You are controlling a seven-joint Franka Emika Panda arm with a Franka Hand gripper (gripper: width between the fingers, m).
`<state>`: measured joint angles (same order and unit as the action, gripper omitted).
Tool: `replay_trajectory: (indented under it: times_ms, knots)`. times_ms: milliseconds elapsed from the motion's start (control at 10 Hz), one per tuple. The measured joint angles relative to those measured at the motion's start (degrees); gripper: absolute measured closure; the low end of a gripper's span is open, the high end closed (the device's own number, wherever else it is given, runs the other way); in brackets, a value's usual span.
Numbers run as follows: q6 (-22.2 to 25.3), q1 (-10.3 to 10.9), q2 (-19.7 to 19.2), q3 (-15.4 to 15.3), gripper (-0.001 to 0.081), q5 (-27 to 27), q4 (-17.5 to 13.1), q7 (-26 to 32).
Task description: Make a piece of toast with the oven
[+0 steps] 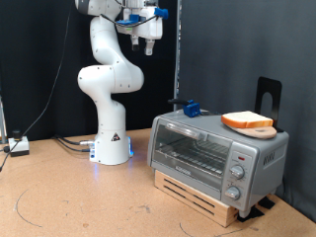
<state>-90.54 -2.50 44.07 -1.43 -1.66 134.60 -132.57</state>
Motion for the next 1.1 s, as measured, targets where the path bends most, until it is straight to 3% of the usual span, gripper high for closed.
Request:
replay_trajectory:
  times_ms: [100,400,600,700,800,1100]
  knots:
    - [0.1,0.2,-0.1,-0.4,0.0002,0.0,0.0,1.6]
    - [2.6,4.8,0.0,-1.8,0.0002,1.5,0.0,17.4]
    - [2.9,6.5,-0.6,-1.9,0.0002,5.8,0.5,27.8]
    - [2.8,6.2,-0.5,-1.9,0.0002,5.0,0.5,25.8]
    - [1.4,6.9,-0.3,-1.6,0.0002,3.3,0.6,28.7]
    - [-2.0,12.5,1.9,-0.1,0.0002,-0.4,1.1,44.7]
